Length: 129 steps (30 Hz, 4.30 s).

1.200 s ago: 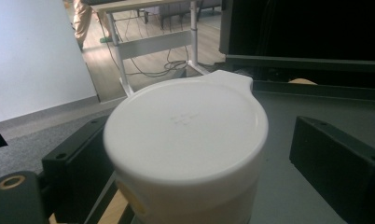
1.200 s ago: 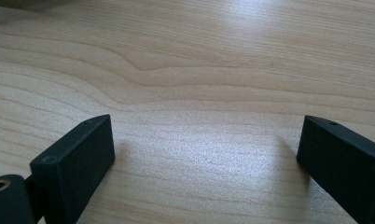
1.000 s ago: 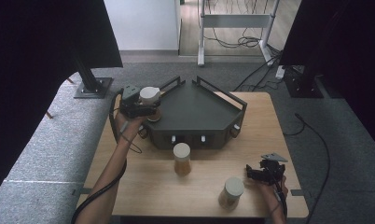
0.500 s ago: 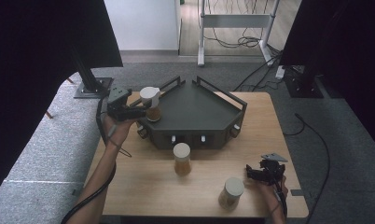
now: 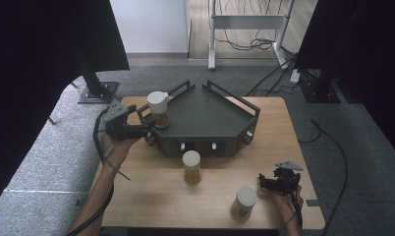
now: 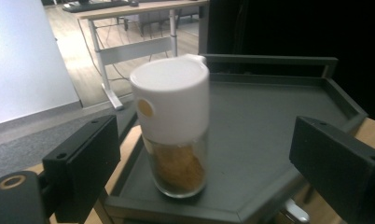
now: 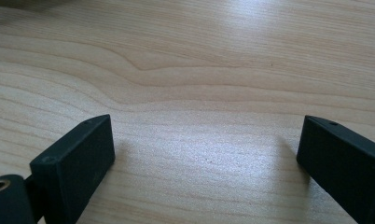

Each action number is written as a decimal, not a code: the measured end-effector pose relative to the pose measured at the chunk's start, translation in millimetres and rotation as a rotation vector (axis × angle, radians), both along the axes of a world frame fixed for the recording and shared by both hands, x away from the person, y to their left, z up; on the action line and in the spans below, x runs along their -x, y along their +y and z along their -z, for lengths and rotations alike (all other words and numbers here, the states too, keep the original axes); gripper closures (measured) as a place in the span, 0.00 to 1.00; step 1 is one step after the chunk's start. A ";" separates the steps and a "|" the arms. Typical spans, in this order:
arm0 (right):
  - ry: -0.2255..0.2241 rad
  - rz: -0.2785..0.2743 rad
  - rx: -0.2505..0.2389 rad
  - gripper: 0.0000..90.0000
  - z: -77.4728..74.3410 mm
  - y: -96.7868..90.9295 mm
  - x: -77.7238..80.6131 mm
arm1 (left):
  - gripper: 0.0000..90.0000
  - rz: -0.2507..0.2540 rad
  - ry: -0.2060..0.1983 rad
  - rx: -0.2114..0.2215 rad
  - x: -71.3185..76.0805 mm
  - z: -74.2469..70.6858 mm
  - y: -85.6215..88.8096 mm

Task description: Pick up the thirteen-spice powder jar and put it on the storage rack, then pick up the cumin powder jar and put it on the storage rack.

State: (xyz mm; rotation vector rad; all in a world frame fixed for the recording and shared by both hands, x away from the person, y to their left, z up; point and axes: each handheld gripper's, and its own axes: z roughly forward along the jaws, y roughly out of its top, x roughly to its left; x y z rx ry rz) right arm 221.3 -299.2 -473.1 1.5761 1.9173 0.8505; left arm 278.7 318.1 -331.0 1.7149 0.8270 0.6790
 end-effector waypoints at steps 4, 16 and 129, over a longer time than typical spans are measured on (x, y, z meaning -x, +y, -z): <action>0.000 -0.001 0.001 0.04 0.0 0.0 0.0 | 0.10 0.019 -0.007 -0.021 6.4 3.7 1.4; -0.001 0.000 0.000 0.04 0.1 0.0 0.1 | 0.09 0.048 -0.008 -0.018 24.7 23.1 7.0; -0.154 -0.061 -0.086 0.10 -37.9 4.3 37.9 | 0.10 -0.020 0.156 -0.095 72.3 148.9 7.9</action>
